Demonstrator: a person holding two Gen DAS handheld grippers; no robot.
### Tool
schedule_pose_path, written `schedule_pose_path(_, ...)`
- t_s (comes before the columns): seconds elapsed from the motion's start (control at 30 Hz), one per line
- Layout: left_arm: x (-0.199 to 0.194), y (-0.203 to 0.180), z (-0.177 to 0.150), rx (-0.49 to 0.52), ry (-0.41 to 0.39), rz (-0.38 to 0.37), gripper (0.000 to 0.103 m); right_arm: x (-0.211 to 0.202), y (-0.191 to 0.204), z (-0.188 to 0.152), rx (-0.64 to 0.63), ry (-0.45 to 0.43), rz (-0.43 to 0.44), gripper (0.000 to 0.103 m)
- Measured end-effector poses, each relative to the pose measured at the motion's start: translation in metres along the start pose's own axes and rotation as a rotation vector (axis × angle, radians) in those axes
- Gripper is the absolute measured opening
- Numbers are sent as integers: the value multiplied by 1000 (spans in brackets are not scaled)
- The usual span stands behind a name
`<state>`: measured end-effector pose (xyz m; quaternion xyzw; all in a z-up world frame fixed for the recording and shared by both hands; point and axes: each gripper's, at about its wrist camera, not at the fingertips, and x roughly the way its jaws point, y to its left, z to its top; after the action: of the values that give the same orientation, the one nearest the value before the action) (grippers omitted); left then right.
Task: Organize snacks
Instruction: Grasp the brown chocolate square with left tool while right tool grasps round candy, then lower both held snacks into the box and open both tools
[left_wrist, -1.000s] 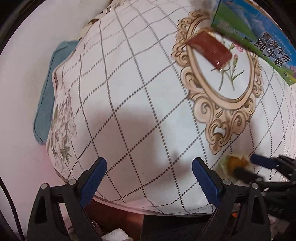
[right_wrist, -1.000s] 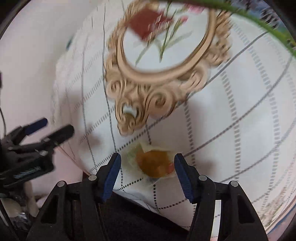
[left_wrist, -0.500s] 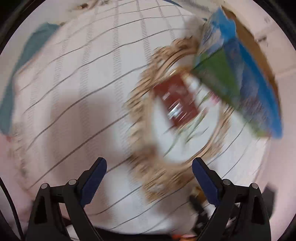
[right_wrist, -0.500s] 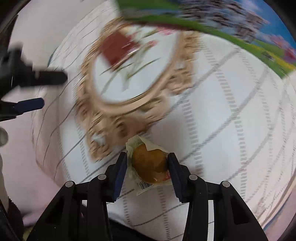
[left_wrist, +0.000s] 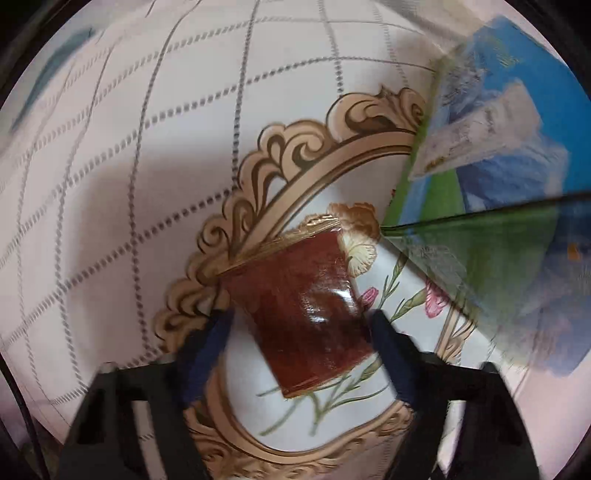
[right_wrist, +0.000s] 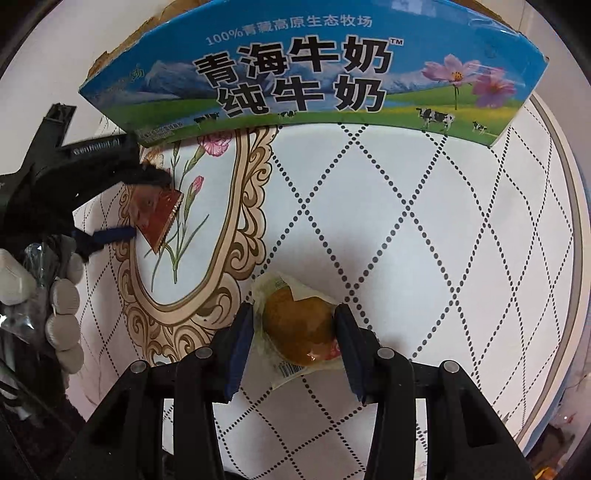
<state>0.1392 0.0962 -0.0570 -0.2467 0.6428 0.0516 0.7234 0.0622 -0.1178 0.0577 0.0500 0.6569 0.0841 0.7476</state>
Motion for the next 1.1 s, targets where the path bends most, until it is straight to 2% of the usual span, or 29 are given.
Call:
schedule_pose_path(0.07, -3, 0, -7, 89, -4, 23, 58, 8, 13, -6, -4, 16, -4, 47)
schedule_pose_path(0.13, -7, -1, -22, 172, 0, 58, 58, 8, 8, -9, -6, 37, -5, 47)
schedule_pose_path(0.17, -9, -1, -34, 216, 6, 71, 58, 11, 7, -20, -4, 46, -5, 47)
schedule_pose_path(0.3, -4, -6, -94, 426, 69, 128, 58, 19, -1, -30, 17, 83, 9, 47)
schedule_pose_path(0.4, 1, -6, -121, 489, 85, 146, 59, 29, -3, -37, 6, 93, -1, 47)
schedule_pose_path(0.5, 10, -3, -116, 460, 120, 113, 65, 40, -1, -39, -5, 105, -14, 49)
schedule_pose_path(0.67, 13, 10, -95, 315, 161, 37, 65, 53, 6, -39, -30, 116, -37, 52)
schedule_pose_path(0.73, 12, 15, -92, 293, 161, 28, 64, 62, 12, -35, -37, 116, -46, 52)
schedule_pose_path(0.8, 9, 18, -91, 293, 149, 54, 54, 60, 11, -36, -46, 109, -54, 52)
schedule_pose_path(0.9, 1, 10, -91, 313, 125, 74, 53, 55, 16, -38, -49, 94, -48, 51)
schedule_pose_path(0.97, -12, 12, -105, 332, 112, 80, 53, 43, 12, -44, -36, 86, -20, 49)
schedule_pose_path(1.1, -32, -7, -117, 371, 93, 63, 53, 23, 13, -49, -12, 61, 46, 49)
